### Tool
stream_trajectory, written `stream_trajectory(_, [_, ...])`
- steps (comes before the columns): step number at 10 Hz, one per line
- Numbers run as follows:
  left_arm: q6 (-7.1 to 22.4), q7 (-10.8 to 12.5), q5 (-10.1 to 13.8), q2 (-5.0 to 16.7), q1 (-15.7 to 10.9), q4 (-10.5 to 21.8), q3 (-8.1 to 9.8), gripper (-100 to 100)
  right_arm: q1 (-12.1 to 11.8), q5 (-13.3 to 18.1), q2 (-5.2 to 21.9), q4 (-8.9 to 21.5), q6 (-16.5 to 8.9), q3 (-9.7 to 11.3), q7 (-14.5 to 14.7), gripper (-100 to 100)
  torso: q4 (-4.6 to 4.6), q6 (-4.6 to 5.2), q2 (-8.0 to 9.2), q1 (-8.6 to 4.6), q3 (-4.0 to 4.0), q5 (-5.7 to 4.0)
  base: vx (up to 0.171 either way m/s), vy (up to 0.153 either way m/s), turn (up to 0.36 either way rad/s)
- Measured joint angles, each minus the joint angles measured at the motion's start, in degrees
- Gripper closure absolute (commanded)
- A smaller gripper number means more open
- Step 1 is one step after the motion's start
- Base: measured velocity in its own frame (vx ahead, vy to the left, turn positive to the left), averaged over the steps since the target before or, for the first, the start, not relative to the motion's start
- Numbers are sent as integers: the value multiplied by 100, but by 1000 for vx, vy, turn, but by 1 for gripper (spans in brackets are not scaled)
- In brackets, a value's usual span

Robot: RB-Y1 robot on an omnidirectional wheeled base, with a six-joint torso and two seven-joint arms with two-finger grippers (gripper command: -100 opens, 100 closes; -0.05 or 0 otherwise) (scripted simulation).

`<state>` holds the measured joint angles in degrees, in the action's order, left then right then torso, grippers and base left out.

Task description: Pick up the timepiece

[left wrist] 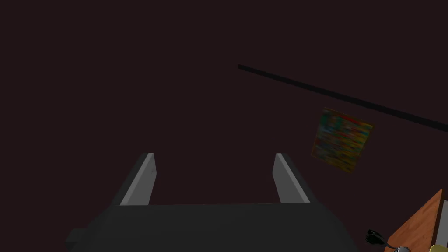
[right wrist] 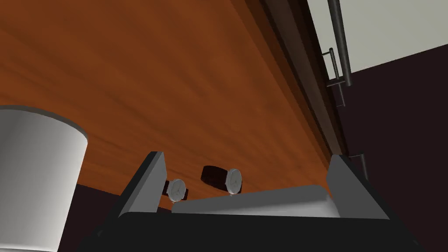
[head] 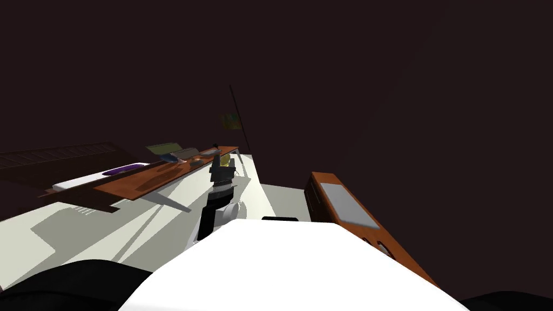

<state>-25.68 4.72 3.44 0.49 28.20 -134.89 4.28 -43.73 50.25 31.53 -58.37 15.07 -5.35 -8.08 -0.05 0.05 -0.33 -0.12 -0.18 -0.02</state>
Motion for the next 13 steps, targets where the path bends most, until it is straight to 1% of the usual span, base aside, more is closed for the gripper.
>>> stream_trajectory(1, [0, 0, 0, 0, 1, 0, 1, 0, -4, 122, 143, 175, -96, 104, -131, -100, -3, 2, -13, -11, -8, -1, 92, -42, 184])
stream_trajectory(2, [0, 0, 0, 0, 2, 0, 1, 0, 14, 194, 113, 350, -167, 114, -158, -100, -4, 9, -9, -5, -6, -3, 74, -14, 316])
stream_trajectory(3, [0, 0, 0, 0, 1, 0, 0, 0, 11, 293, 46, 533, -222, 100, -108, -100, -2, 4, -4, 4, -3, 0, 93, -31, 455])
stream_trajectory(4, [0, 0, 0, 0, 1, 0, 0, 0, 41, 396, 48, 772, -234, 72, -71, -100, -3, 2, -9, -2, -6, 0, 90, -52, 386])
stream_trajectory(5, [0, 0, 0, 0, 1, 0, 1, 0, -33, 496, 173, 798, -360, 241, -241, -100, -3, 4, -9, -7, -6, -1, 63, -36, 144])
stream_trajectory(6, [0, 0, 0, 0, 2, 0, 1, 0, 35, 546, 155, 991, -380, 203, -251, -100, -2, 10, -2, 1, -3, -1, 66, -12, 237])
stream_trajectory(7, [0, 0, 0, 0, 1, 0, 1, 0, 141, 614, 95, 1287, -327, 107, -130, -100, -1, 6, -2, 9, -2, 1, 71, -34, 316])
stream_trajectory(8, [0, 0, 0, 0, 1, 0, 1, 0, 245, 691, 90, 1565, -315, 90, -66, -100, -2, 6, -4, 3, -3, 1, 50, -38, 125])
stream_trajectory(9, [0, 0, 0, 0, 2, 0, 1, 0, 192, 732, 137, 1516, -405, 213, -171, -100, -2, 12, 3, 5, 0, 1, 81, -27, 312])
stream_trajectory(10, [0, 0, 0, 0, 1, 0, 1, 0, 217, 814, 179, 1636, -498, 320, -290, -100, -2, 4, -6, 6, -4, 1, 80, -48, 313])
stream_trajectory(11, [0, 0, 0, 0, 2, 0, 1, 0, 277, 878, 151, 1840, -489, 250, -241, -100, -3, 8, -7, 1, -5, 0, 30, -30, 51])
stream_trajectory(12, [0, 0, 0, 0, 2, 0, 2, 0, 286, 885, 149, 1863, -479, 237, -215, 0, -1, 14, 7, 10, 2, 1, 7, -6, -6])
stream_trajectory(13, [0, 0, 0, 0, 2, 0, 1, 0, 286, 884, 150, 1860, -480, 238, -218, -100, 1, 14, 17, 19, 8, 3, -29, -44, 47])
